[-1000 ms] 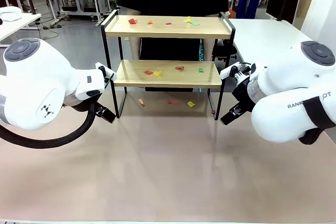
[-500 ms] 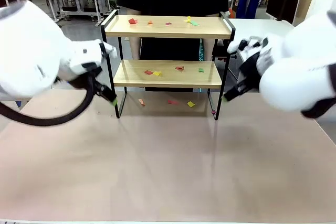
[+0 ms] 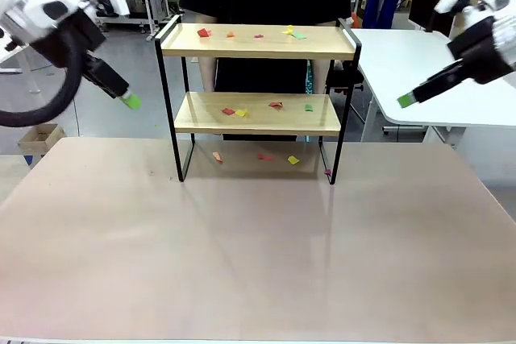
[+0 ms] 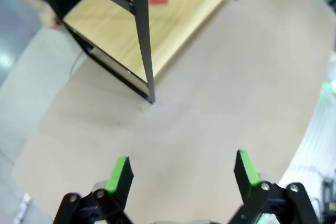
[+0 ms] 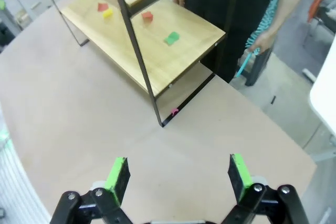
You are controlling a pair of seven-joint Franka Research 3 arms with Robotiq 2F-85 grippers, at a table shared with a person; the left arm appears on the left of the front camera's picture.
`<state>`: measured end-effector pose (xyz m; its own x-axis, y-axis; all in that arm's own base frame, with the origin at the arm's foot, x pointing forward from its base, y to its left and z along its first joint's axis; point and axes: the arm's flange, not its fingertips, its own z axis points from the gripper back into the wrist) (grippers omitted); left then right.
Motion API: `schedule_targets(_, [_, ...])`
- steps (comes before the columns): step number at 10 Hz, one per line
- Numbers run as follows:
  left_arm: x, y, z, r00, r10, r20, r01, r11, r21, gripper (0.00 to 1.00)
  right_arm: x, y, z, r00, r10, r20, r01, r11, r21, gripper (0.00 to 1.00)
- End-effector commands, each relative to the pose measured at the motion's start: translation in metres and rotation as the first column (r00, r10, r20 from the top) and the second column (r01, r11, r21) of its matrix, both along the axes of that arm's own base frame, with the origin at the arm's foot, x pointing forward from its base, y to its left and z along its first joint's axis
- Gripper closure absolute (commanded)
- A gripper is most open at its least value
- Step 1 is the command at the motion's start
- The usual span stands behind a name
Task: Clean the shelf.
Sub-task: Pick up the Duster handed by the human.
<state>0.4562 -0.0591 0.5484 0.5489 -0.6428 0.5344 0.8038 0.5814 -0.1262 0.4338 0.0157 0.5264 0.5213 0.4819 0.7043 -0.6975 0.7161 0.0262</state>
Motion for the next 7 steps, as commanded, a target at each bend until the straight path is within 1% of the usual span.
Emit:
schedule_targets(1, [0.037,0.038,-0.008,0.979,-0.195,-0.057,0.19,0.978,-0.085,0.0,0.03,-0.035,-0.011,0.989,0.148,0.007,-0.148,0.986,0.076,0.0])
schedule_targets(2, [0.051,0.067,-0.018,0.97,-0.24,-0.047,0.231,0.963,-0.14,0.0,0.04,-0.058,-0.018,0.979,0.201,0.031,-0.203,0.975,0.087,0.0])
schedule_targets(3, [0.058,0.089,-0.029,0.961,-0.275,-0.034,0.263,0.943,-0.202,0.0,0.051,-0.077,-0.027,0.963,0.264,0.045,-0.268,0.958,0.104,0.0])
schedule_targets(4, [0.062,0.108,-0.039,0.964,-0.266,0.006,0.262,0.948,-0.183,0.0,0.062,-0.093,-0.041,0.945,0.323,0.05,-0.327,0.938,0.114,0.0])
schedule_targets(5, [0.065,0.123,-0.045,0.956,-0.29,0.037,0.291,0.927,-0.239,0.0,0.072,-0.105,-0.058,0.937,0.345,0.057,-0.35,0.927,0.138,0.0])
schedule_targets(6, [0.067,0.13,-0.049,0.961,-0.273,0.042,0.274,0.922,-0.275,0.0,0.07,-0.11,-0.07,0.913,0.389,0.121,-0.405,0.9,0.16,0.0])
schedule_targets(7, [0.068,0.132,-0.058,0.971,-0.239,0.025,0.239,0.945,-0.224,0.0,0.066,-0.106,-0.072,0.937,0.328,0.121,-0.343,0.93,0.135,0.0])
